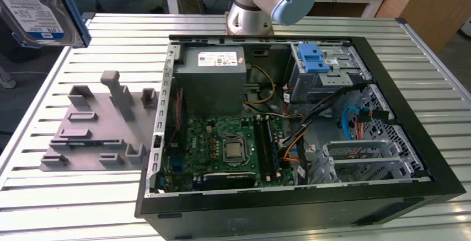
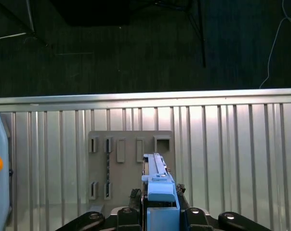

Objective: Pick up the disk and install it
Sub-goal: 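Pick up the disk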

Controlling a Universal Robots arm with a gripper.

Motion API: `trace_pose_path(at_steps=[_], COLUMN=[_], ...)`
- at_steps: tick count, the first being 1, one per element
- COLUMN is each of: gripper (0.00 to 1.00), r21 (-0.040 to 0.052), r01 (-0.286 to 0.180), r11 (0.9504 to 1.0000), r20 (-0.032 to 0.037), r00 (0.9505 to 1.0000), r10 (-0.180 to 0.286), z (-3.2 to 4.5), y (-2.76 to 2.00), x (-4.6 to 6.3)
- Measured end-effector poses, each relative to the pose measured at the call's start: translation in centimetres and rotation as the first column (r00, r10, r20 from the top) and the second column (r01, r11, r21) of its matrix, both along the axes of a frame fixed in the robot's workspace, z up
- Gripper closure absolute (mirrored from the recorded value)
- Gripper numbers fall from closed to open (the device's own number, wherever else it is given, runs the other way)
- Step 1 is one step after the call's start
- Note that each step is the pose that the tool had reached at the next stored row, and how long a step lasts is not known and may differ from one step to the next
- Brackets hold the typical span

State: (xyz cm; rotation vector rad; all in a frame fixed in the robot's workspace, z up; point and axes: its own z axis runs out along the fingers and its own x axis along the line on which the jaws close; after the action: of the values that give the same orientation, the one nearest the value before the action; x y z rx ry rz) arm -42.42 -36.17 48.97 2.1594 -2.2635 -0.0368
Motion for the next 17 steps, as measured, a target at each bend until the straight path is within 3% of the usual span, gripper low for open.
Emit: trace_pose_path(at_steps=[5,17], gripper=[0.64,0.64], r21=[0.0000,0.0000], r01=[0.000,0.000], r11=[1.0000,1.0000], r20=[-0.0001,-0.0004], r00=[1.0000,1.0000], r10=[0.000,0.000], z=[0.01,-0.03], y=[-0.25,-0.29], x=[0.9,2.8])
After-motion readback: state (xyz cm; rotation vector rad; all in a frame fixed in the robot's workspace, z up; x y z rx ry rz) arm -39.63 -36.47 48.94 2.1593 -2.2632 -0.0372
